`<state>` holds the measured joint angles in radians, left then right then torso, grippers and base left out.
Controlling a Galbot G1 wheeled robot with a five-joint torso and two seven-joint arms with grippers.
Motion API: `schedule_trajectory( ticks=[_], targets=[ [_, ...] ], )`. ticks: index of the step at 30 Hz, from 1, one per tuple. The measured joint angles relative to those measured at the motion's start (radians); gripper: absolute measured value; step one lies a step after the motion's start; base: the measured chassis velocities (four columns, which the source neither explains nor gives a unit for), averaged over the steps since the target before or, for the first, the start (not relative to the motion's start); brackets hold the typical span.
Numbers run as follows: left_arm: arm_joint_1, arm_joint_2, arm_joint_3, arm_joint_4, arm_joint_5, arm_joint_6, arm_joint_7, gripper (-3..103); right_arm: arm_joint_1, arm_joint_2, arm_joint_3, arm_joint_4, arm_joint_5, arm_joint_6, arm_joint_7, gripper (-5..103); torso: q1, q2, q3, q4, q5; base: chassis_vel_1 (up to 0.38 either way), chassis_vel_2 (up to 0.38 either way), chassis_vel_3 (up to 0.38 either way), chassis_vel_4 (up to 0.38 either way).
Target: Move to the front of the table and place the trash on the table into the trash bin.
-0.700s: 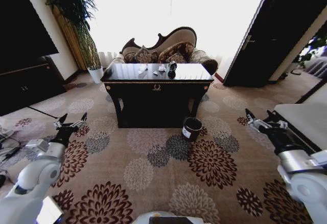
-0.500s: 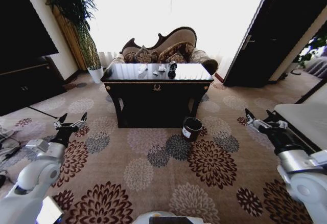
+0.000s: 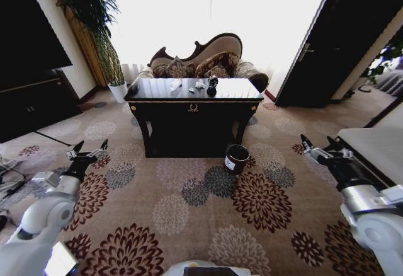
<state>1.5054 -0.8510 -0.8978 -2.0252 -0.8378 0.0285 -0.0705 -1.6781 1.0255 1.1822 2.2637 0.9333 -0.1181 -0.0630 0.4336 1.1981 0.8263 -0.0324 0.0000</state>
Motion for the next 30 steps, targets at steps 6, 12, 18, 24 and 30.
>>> schedule_trajectory(
  ticks=[6,12,18,24,30],
  targets=[
    [-0.002,-0.004,0.003,-0.001,0.002,0.002,0.0,100,0.001,0.002,-0.003,0.0,-0.001,0.0,0.001,100,0.006,0.013,0.007,0.0,0.0,0.0,0.0,0.0,0.0],
    [-0.004,-0.002,0.003,-0.003,0.002,0.008,0.0,100,0.001,-0.001,-0.002,0.0,0.0,0.0,0.001,100,0.012,0.027,0.015,0.0,0.0,0.0,0.0,0.0,0.0],
    [-0.004,-0.007,0.012,-0.004,0.016,-0.009,-0.009,100,0.0,0.002,-0.003,0.001,0.0,0.0,0.001,100,0.017,0.037,0.021,0.0,0.0,0.0,0.0,0.0,0.0],
    [-0.001,-0.01,0.014,-0.004,0.016,-0.018,-0.012,100,-0.001,0.006,-0.011,0.001,-0.011,0.001,-0.005,100,0.017,0.039,0.022,0.0,0.0,0.0,0.0,0.0,0.0],
    [0.0,-0.017,0.014,-0.008,0.012,0.012,-0.012,100,0.002,-0.002,-0.007,0.0,-0.007,0.001,-0.002,100,0.017,0.039,0.022,0.0,0.0,0.0,0.0,0.0,0.0]
  ],
)
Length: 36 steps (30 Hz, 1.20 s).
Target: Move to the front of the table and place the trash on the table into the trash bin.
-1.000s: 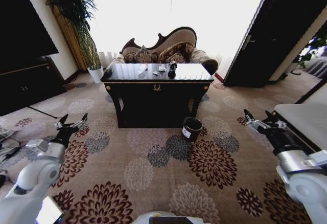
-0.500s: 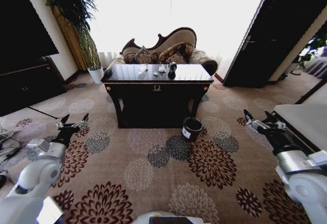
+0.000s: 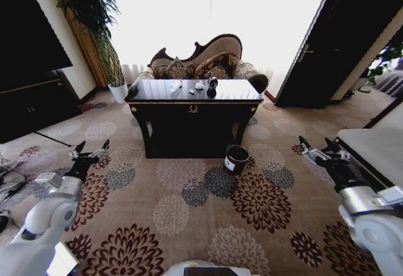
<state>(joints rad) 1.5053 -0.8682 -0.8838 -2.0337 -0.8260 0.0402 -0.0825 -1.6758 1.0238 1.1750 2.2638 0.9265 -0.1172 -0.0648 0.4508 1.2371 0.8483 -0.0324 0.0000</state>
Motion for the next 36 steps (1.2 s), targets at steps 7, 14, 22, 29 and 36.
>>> schedule_trajectory(
  ticks=[7,14,22,29,36],
  targets=[
    [-0.004,-0.007,0.012,-0.001,0.009,-0.014,0.0,100,0.004,-0.003,0.0,0.0,0.006,-0.001,0.01,100,-0.007,-0.012,-0.005,0.0,0.0001,0.0,0.0,0.0,0.0],
    [-0.009,-0.001,0.012,-0.001,0.005,-0.021,-0.002,100,-0.001,0.001,0.0,-0.003,-0.005,0.002,0.004,100,-0.009,-0.016,-0.006,0.0,0.0,0.0,0.0,0.0,0.0],
    [-0.004,-0.005,0.012,0.0,0.006,-0.026,-0.002,100,-0.003,0.006,-0.006,-0.003,-0.014,0.004,0.004,100,-0.009,-0.016,-0.006,0.0,0.0,0.0,0.0,0.0,0.0],
    [-0.004,-0.004,0.012,0.0,0.005,-0.028,-0.002,100,-0.009,0.011,-0.005,0.0,-0.014,0.004,0.003,100,-0.009,-0.016,-0.006,0.0,0.0,-0.029,0.021,0.031,-0.021],
    [-0.002,-0.004,0.012,-0.004,-0.012,-0.03,0.001,100,-0.011,0.016,-0.008,0.002,-0.015,0.004,0.003,100,-0.009,-0.016,-0.006,-0.0001,0.0,-0.078,0.074,0.061,-0.072]
  ],
)
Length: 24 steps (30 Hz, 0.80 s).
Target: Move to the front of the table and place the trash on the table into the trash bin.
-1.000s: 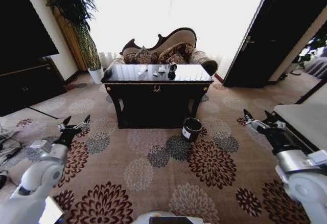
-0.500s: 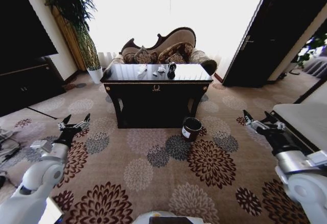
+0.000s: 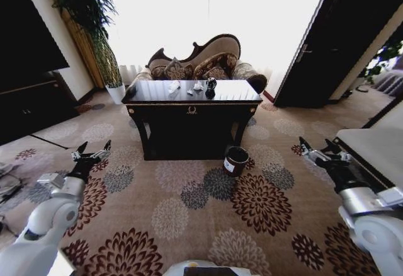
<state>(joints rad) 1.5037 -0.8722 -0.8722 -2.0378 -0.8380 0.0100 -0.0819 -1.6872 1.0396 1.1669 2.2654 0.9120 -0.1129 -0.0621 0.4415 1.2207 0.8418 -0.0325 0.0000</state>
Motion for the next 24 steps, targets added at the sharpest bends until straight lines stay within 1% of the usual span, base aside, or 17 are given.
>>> schedule_trajectory(
  ticks=[7,15,24],
  targets=[
    [0.005,-0.001,-0.005,0.0,0.026,0.005,0.002,100,0.005,0.001,-0.011,0.002,-0.002,-0.002,0.0,100,0.0,0.0,0.0,0.0,0.0,-0.043,0.074,0.058,-0.07],
    [0.007,-0.003,-0.01,0.002,0.028,0.011,0.002,100,0.003,0.003,-0.013,0.003,-0.005,-0.002,-0.001,100,0.0,0.0,0.0,0.0001,0.0,-0.039,0.041,0.045,-0.037],
    [0.01,-0.001,-0.014,0.004,0.025,0.006,0.002,100,0.0,0.009,-0.014,0.003,-0.012,-0.005,0.001,100,0.0,0.0,0.0,0.0001,0.0,-0.077,0.085,0.082,-0.077]
  ],
)
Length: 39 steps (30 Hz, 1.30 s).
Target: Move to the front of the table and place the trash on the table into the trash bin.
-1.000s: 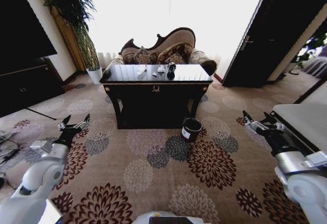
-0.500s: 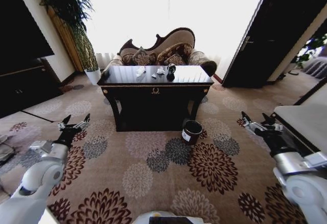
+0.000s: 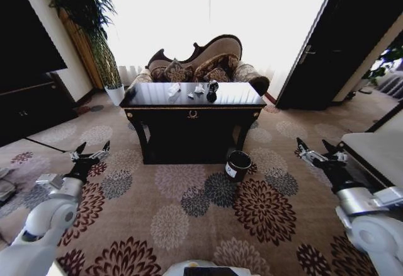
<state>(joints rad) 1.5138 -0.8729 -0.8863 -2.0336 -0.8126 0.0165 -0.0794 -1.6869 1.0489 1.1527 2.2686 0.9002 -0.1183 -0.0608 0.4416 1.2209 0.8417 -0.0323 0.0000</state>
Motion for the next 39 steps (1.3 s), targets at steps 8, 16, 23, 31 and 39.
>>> schedule_trajectory(
  ticks=[8,16,23,31,39],
  targets=[
    [-0.008,0.0,0.006,0.011,0.04,-0.002,-0.007,100,0.0,0.003,-0.003,0.001,0.004,-0.004,0.006,100,0.0,0.0,0.0,-0.0001,0.0,-0.115,0.108,0.113,-0.119],
    [-0.01,0.002,0.006,0.012,0.031,0.002,-0.009,100,0.01,0.003,-0.007,0.004,0.026,-0.021,0.033,100,0.0,0.0,0.0,0.0,0.0,-0.104,0.113,0.102,-0.105],
    [-0.008,0.001,0.008,0.003,0.02,0.014,-0.002,100,0.013,0.002,-0.007,0.005,0.031,-0.027,0.036,100,0.0,0.0,0.0,-0.0001,0.0,-0.1,0.102,0.101,-0.1],
    [-0.007,-0.004,0.008,0.0,0.014,0.022,-0.001,100,0.011,-0.001,-0.006,0.007,0.031,-0.028,0.036,100,-0.001,-0.003,-0.002,-0.0001,0.0,-0.094,0.091,0.099,-0.088],
    [0.0,-0.005,0.005,0.001,0.011,0.02,0.002,100,0.013,-0.004,-0.013,0.011,0.029,-0.03,0.035,100,-0.003,-0.007,-0.004,-0.0001,0.0,-0.089,0.085,0.087,-0.083]
  ],
)
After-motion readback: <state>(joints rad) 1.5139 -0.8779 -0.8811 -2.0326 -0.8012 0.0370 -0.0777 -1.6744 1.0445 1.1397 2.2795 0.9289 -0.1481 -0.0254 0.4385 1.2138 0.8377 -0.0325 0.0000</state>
